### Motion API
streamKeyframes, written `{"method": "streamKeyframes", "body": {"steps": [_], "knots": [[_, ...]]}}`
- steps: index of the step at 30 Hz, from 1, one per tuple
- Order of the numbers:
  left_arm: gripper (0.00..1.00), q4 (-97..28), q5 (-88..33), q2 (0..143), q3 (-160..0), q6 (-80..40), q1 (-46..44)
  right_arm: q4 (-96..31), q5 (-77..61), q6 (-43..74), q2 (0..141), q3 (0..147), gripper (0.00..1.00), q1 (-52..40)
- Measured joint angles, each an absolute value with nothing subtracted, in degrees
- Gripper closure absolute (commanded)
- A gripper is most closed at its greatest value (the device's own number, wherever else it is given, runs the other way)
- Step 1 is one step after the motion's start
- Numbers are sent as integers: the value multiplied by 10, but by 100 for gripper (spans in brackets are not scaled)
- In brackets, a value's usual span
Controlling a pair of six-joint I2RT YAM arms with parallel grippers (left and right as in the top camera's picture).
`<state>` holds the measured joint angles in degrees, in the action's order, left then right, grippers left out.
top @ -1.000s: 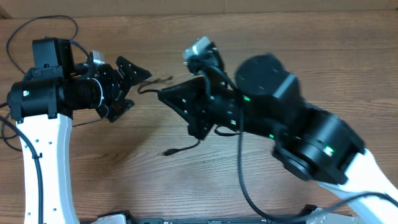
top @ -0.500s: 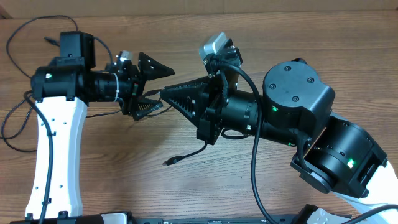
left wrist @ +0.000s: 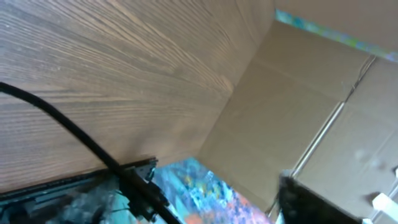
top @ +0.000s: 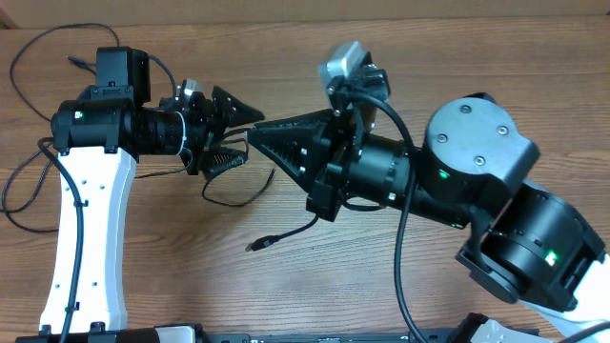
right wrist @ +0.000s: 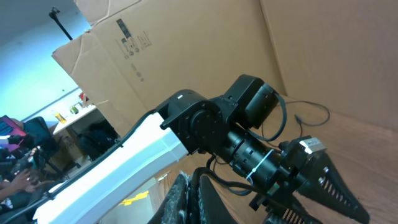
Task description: Untangle cables
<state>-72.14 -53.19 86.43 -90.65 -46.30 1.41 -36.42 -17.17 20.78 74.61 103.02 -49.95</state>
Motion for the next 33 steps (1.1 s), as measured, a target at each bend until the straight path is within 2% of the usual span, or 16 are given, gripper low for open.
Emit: {"method": "streamKeyframes", "body": {"steps": [6,13,15,18,33], "knots": [[31,-721,-541,864,-907,-464,14,-366,-171,208,741,1030,96,-500],[8,-739,-585,864,-907,-465,10,-349,-170,208,741,1030,96,-500],[9,-741,-592,864,-907,-466,6,-342,-164,208,741,1030,96,-500],[17,-741,-598,864,-907,-466,2,-341,-138,208,741,1030,96,-500],[13,-745,-676,864,-907,-466,-11,-339,-31,198,741,1030,96,-500]]}}
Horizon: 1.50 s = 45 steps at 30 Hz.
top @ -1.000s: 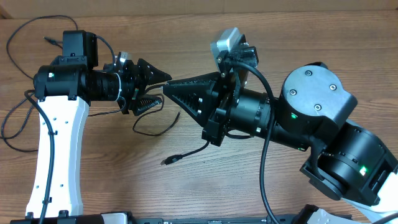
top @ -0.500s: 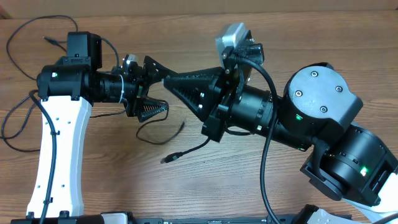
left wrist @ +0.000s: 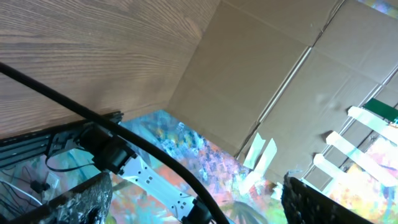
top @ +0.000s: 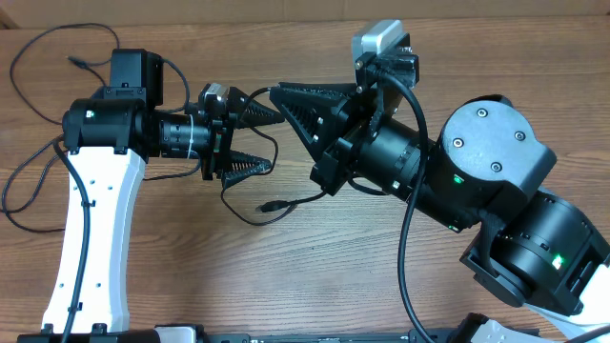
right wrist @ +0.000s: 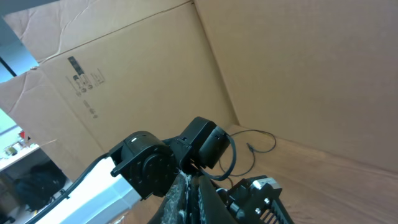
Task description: Untangle cables
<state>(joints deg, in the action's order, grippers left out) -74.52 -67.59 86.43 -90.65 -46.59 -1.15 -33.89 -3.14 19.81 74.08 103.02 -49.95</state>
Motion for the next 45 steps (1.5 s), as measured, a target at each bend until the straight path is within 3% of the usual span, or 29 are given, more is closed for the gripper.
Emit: {"method": "streamKeyframes", "body": {"steps": [7,10,15,18,23,27,35,42,45], "knots": [[10,-745,-684,864,-907,-487,-11,-305,-88,212,741,1030,96,-500],[16,-745,-686,864,-907,-499,-11,-289,-111,225,741,1030,96,-500],[59,-744,-690,864,-906,-511,-11,-269,-141,233,741,1030,96,-500],[77,-743,-691,864,-906,-512,-11,-269,-149,237,741,1030,96,-500],[96,-743,-678,864,-906,-520,-11,-277,-152,238,741,1030,96,-500],[96,-743,-620,864,-906,-521,-11,-327,-131,239,741,1030,96,-500],[96,-754,-458,865,-906,-520,-11,-562,-27,249,740,1031,96,-500],[96,-794,-356,865,-906,-507,-11,-721,96,299,740,1031,72,-500],[96,-841,-298,865,-906,-497,-11,-773,131,305,740,1031,54,-500]]}}
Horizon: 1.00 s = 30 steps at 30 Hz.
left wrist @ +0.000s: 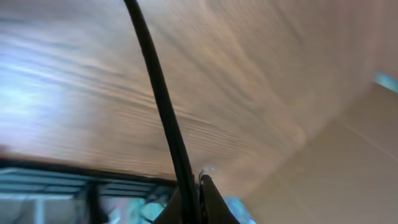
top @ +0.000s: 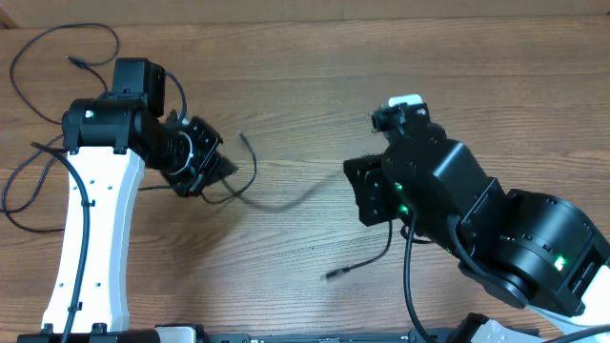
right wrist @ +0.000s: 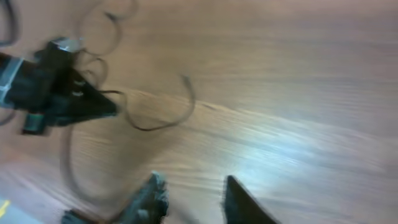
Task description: Untangle cables
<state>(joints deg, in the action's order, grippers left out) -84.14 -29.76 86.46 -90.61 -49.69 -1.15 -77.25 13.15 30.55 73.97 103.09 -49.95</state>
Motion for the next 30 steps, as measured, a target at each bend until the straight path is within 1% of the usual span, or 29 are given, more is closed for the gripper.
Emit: {"method": "streamKeyframes", "body": {"steps": [1,2,3,4,10,18,21,26,30], "knots": [[96,-853,-281,864,-906,-495,-11,-779,136,310,740,1031,43,-500],[96,-867,-260,864,-906,-493,-11,-790,143,308,740,1031,13,-499],[96,-872,-253,864,-906,-493,-11,-798,147,311,740,1031,0,-499],[96,-889,-223,863,-906,-491,-11,-803,150,313,740,1031,0,-499],[96,-938,-141,842,-906,-491,-11,-821,169,341,748,1031,0,-499],[96,-967,-35,809,-906,-491,-1,-833,210,380,769,1030,0,-486],[96,-966,-22,809,-906,-489,18,-839,216,386,769,1030,0,-437],[96,-967,-12,808,-917,-462,39,-847,223,390,769,1030,0,-330],[96,-966,-10,808,-969,-448,39,-847,227,390,769,1030,0,-270]]}}
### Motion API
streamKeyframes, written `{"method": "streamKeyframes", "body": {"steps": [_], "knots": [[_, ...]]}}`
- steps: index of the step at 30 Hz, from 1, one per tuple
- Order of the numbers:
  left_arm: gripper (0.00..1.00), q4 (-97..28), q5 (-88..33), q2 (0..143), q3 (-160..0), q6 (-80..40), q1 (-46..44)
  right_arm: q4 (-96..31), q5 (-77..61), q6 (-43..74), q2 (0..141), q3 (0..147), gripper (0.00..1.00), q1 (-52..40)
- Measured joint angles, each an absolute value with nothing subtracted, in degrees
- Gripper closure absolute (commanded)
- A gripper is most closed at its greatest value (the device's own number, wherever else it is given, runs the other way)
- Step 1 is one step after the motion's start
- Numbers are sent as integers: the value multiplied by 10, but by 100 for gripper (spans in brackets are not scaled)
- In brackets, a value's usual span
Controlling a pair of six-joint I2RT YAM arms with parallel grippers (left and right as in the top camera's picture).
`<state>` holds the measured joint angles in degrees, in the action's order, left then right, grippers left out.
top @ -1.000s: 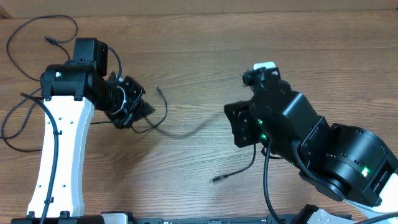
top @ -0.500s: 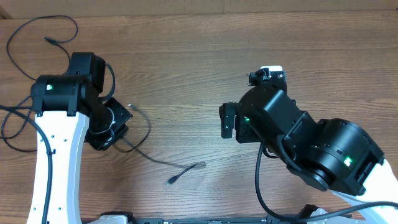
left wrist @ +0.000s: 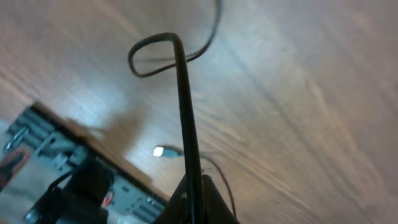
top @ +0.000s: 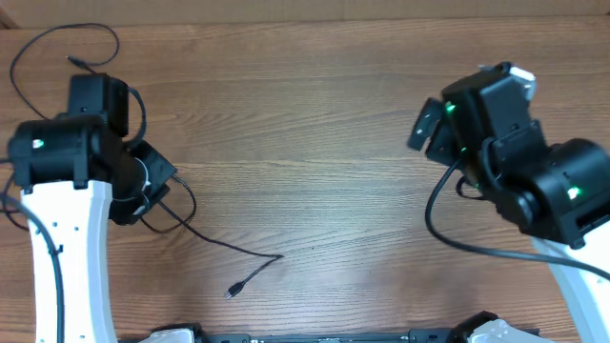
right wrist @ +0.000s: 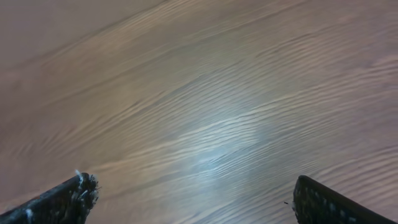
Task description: Untangle cables
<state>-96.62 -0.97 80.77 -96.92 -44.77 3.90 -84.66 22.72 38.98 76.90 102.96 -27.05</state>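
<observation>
A thin black cable [top: 214, 238] trails over the wood table from under my left arm to a bend, then back to its plug [top: 233, 290]. In the left wrist view my left gripper [left wrist: 193, 200] is shut on this cable [left wrist: 184, 106], which rises to a loop [left wrist: 151, 48]; the plug [left wrist: 162, 151] glints beside it. A second black cable [top: 57, 40] curls at the far left corner. My right gripper [right wrist: 193, 200] stands wide open over bare wood, its fingertips [right wrist: 69, 198] far apart and holding nothing.
My left arm [top: 67, 162] covers the table's left side and my right arm [top: 519, 162] the right side, with its own lead [top: 448, 224] hanging below it. The table's front edge [top: 305, 329] lies close to the plug.
My left gripper, still shut on the cable, has moved left and toward the front. My open right gripper has moved from the middle to the right. The cable's free end now lies nearer the left arm.
Both grippers first met at the table's centre-left, my right one shut and my left one open around the cable. The same held a moment later. Then my left was shut on the cable and my right open. Now the arms stand far apart.
</observation>
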Motion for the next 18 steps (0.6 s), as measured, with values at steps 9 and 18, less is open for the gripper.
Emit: {"method": "streamKeyframes", "body": {"steps": [9,18], "knots": [[96,-871,-15,800,-1044,-463,90,-847,227,390,769,1030,0,-255],[96,-786,-193,801,-1044,-545,238,-847,227,390,769,1030,0,-255]]}}
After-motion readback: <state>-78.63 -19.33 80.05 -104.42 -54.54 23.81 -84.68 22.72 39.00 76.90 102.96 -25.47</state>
